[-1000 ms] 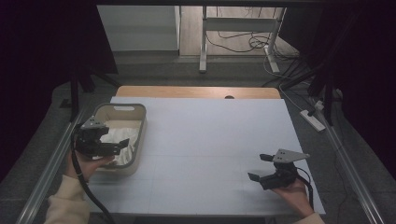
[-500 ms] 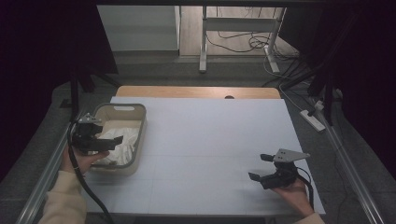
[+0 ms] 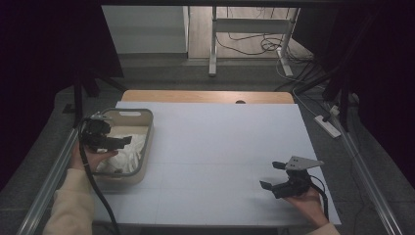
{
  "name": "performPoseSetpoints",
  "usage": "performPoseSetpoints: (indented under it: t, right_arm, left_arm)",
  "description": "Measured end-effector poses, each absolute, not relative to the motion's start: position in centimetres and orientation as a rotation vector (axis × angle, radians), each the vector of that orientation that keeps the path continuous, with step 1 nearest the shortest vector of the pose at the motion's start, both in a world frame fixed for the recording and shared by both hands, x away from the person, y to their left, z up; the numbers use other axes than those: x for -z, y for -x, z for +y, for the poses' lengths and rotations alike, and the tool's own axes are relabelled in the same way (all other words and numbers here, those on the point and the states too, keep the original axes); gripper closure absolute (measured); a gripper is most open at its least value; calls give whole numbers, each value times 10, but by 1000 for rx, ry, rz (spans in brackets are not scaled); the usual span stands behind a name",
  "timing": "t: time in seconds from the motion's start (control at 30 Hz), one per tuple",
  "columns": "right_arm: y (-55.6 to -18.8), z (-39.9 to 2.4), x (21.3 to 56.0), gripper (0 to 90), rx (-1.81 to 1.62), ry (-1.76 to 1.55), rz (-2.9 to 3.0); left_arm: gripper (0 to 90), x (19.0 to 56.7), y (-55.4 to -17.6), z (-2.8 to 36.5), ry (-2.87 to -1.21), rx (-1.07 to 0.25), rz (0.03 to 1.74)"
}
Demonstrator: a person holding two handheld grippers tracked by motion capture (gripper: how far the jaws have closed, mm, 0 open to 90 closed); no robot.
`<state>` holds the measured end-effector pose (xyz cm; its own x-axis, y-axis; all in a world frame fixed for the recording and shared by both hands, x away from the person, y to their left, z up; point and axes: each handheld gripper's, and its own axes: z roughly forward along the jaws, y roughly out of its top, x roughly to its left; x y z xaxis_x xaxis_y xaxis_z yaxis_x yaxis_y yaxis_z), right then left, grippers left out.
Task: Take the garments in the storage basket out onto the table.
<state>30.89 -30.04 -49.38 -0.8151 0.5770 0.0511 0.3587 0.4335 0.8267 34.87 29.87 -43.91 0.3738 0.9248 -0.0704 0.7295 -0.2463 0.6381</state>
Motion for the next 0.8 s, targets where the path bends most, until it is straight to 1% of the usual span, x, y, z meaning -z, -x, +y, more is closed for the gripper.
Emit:
performPoseSetpoints:
  t: [0.1, 0.43, 0.5, 0.57, 0.73, 0.8]
  right_arm:
    - [-310, -301, 494, 88, -1320, -817, 2448]
    - [-308, -301, 494, 88, -1316, -811, 2452]
    - [-308, -301, 494, 88, -1316, -813, 2451]
    - [-309, -301, 494, 88, -1315, -814, 2450]
    - [-309, -301, 494, 88, -1314, -806, 2455]
    - [-309, -300, 495, 88, -1309, -804, 2456]
  left_arm:
    - [90, 444, -355, 298, -2070, -410, 1437]
    - [86, 452, -355, 300, -2090, -387, 1459]
    - [83, 452, -355, 300, -2094, -384, 1461]
    - [74, 453, -356, 298, -2127, -409, 1479]
    - [67, 456, -358, 297, -2152, -372, 1477]
    - [60, 460, -360, 299, -2163, -334, 1494]
